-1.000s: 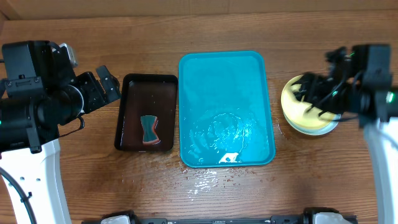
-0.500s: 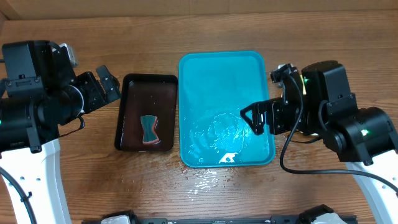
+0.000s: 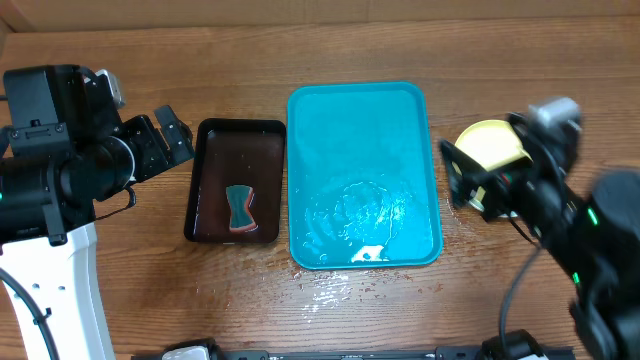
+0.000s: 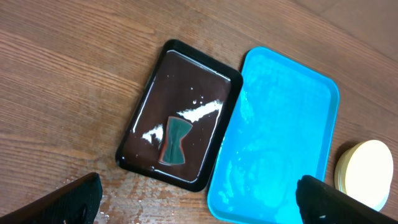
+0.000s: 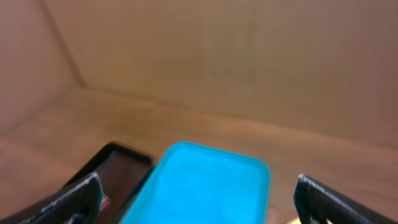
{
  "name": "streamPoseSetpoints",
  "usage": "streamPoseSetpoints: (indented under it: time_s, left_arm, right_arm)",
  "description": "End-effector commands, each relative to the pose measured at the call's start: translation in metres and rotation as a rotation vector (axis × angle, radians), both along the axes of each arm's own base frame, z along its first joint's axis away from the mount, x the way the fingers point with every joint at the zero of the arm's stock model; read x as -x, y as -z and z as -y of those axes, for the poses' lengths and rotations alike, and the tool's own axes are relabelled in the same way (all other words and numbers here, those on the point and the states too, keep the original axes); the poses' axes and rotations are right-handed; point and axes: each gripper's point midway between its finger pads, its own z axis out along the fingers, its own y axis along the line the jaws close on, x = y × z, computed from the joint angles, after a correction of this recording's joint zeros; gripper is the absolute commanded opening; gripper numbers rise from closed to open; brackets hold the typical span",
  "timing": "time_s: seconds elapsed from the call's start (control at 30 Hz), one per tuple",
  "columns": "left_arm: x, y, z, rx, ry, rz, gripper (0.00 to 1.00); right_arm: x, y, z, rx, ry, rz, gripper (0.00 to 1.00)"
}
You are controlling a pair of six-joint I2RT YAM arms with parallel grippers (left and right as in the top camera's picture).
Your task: Clean dirty plates on tray and stack at the side
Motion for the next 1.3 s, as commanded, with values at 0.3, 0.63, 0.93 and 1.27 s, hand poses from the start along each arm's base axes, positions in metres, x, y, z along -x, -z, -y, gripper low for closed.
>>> streamPoseSetpoints:
  time_s: [0.3,0.63,0.93,1.27]
  left_arm:
    - [-0.002,-0.004,-0.003,-0.018,0.007,0.014,1.0]
    - [-0.002,-0.004,-0.003,-0.018,0.007,0.014,1.0]
    - [-0.002,-0.004,-0.003,-0.018,0.006,0.014,1.0]
    - [-0.002,-0.004,-0.003,-0.018,0.007,0.014,1.0]
  right_arm:
    - [0.022,0.144,0.029,-0.018,0.055,0.091,1.0]
    - [0.029,0.2,0.021,-0.098,0.009,0.248,1.0]
    - [0.026,0.213,0.02,-0.164,0.013,0.207,1.0]
    - [0.026,0.218,0.02,-0.162,0.014,0.189,1.0]
